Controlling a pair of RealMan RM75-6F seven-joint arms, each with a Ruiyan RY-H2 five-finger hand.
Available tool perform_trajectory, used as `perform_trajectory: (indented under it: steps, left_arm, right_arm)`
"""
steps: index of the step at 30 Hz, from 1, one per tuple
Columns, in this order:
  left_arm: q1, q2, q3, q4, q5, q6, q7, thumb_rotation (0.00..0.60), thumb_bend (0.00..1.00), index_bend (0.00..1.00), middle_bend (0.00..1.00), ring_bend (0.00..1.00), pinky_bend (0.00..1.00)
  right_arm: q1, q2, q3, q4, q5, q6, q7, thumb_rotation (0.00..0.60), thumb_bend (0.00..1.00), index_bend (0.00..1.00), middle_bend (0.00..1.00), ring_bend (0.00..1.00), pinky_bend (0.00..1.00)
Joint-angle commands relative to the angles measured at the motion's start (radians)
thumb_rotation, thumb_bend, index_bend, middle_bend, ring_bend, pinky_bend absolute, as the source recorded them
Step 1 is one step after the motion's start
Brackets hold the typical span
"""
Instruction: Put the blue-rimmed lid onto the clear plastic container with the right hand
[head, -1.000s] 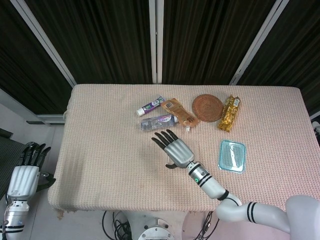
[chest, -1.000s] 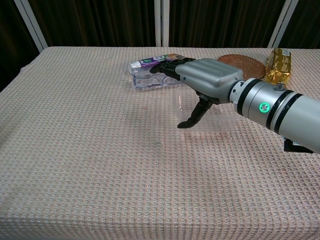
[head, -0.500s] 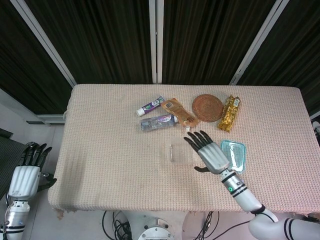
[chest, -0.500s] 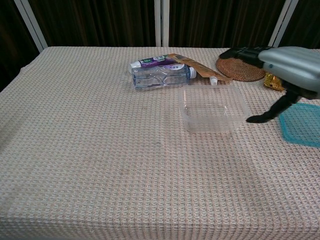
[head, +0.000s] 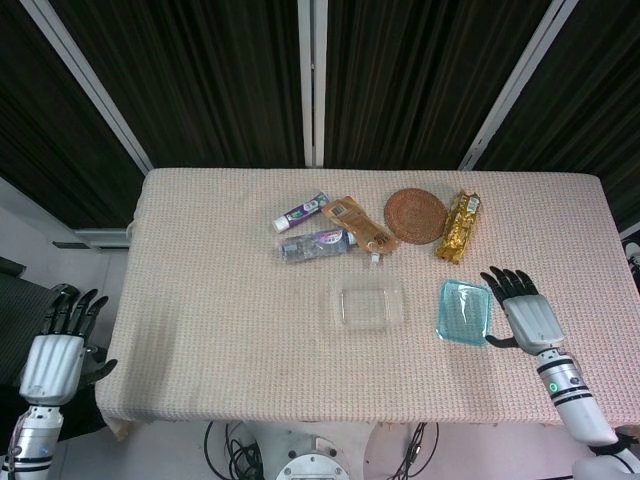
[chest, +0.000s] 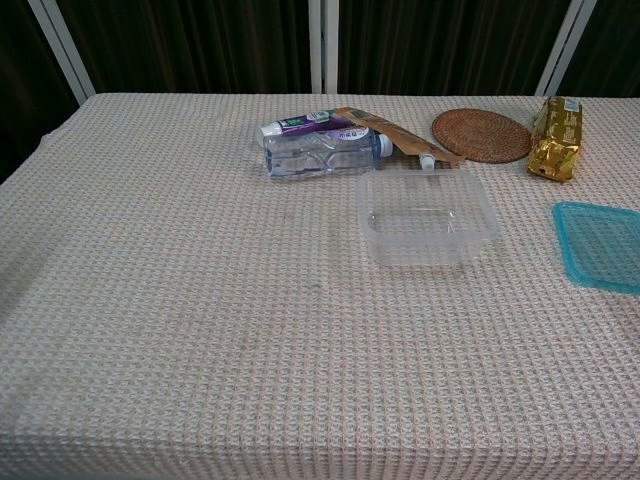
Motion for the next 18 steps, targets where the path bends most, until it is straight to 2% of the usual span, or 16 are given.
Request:
perform_trajectory:
  steps: [1, 7, 18]
  left_arm:
    - [0.003, -0.002, 0.003, -0.007, 0.001, 0.001, 0.008, 0.600, 0.00, 0.11, 0.05, 0.00, 0.00]
    - [0.010, -0.002, 0.003, -0.017, -0.004, 0.006, 0.020, 0.600, 0.00, 0.11, 0.05, 0.00, 0.00]
    - [0.004, -0.008, 0.000, -0.011, -0.011, -0.010, 0.018, 0.600, 0.00, 0.11, 0.05, 0.00, 0.00]
  right_arm:
    - [0.000, -0.017, 0.000, 0.066, 0.012, -0.042, 0.040, 0.600, 0.03, 0.00, 0.00, 0.00, 0.00]
    - [0.010, -0.047, 0.007, 0.133, 0.034, -0.098, 0.042, 0.600, 0.03, 0.00, 0.00, 0.00, 0.00]
    - [0.029, -0.102, 0.011, 0.169, 0.022, -0.134, 0.015, 0.600, 0.04, 0.00, 0.00, 0.00, 0.00]
